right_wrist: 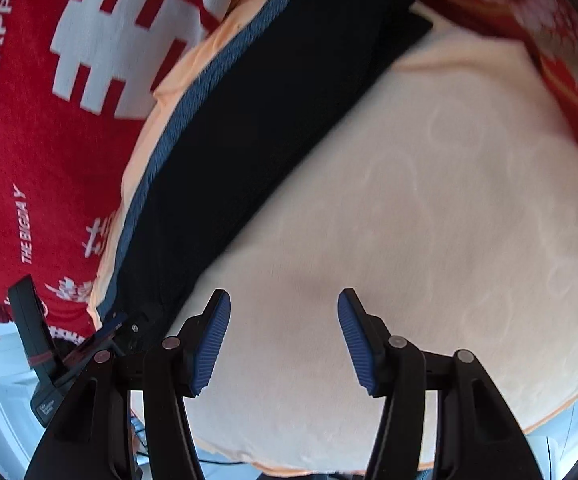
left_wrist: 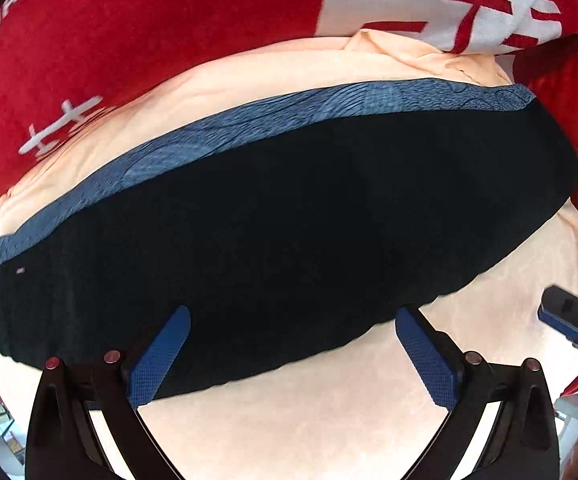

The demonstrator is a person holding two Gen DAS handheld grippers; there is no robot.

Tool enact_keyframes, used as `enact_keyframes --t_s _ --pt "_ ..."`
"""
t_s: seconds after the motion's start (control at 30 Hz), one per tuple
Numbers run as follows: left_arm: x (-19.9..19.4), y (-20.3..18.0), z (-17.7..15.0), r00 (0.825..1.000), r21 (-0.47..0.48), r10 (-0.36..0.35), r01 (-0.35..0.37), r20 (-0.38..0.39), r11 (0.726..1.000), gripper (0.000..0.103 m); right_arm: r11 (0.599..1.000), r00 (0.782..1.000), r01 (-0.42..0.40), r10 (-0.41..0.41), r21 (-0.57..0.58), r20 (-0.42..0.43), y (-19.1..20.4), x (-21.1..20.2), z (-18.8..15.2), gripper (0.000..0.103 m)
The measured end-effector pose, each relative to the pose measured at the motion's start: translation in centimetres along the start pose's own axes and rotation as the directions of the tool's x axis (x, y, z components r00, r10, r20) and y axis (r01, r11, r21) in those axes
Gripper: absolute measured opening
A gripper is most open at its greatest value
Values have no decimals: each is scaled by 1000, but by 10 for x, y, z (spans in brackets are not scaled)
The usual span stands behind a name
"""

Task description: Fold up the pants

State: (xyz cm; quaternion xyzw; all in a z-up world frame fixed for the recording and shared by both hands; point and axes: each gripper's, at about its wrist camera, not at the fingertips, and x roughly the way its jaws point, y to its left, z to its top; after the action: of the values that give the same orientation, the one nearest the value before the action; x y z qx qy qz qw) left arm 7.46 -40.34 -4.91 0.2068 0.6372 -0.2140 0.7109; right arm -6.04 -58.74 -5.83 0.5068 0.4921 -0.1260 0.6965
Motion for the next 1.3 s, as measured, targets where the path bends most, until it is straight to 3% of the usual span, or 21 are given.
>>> enact_keyframes --t_s 0.17,0.47,0.63,0.73,0.83,0.9,0.97,1.03,1.1,1.2,1.3 --pt "0 -18 13 1000 15 -8 8 15 1000 103 1000 999 0 -1 13 36 -9 -2 21 60" --pt "10 -51 49 999 5 -3 2 50 1000 103 999 996 -27 24 38 81 -22 -8 25 60" --pt "29 -62 65 998 -40 28 -26 51 999 103 988 980 -111 90 108 180 -33 -12 33 60" --pt "40 -66 73 998 -63 29 -25 60 998 103 985 972 -126 99 117 213 -36 -12 41 43" --pt "44 -68 78 998 -73 22 -18 62 997 103 981 964 -161 132 113 230 -40 -11 47 42" --pt "43 -71 78 997 -64 23 -18 73 998 103 984 964 -136 103 119 246 -43 -13 49 42" --pt "35 -69 59 997 -60 22 -18 78 998 103 993 962 -52 23 102 272 -36 -19 49 42" --pt "35 -71 60 997 -62 22 -18 77 998 103 997 938 73 -59 -28 341 -10 -33 49 41" --pt "34 -71 62 997 -61 23 -18 77 998 103 986 921 126 -77 -106 381 8 -40 54 41" --pt "33 -66 53 997 -55 17 -13 73 998 103 983 929 141 -90 -117 358 6 -32 77 41" --pt "32 -53 47 998 -53 4 0 64 999 103 967 918 242 -200 -84 343 -7 -28 91 33"
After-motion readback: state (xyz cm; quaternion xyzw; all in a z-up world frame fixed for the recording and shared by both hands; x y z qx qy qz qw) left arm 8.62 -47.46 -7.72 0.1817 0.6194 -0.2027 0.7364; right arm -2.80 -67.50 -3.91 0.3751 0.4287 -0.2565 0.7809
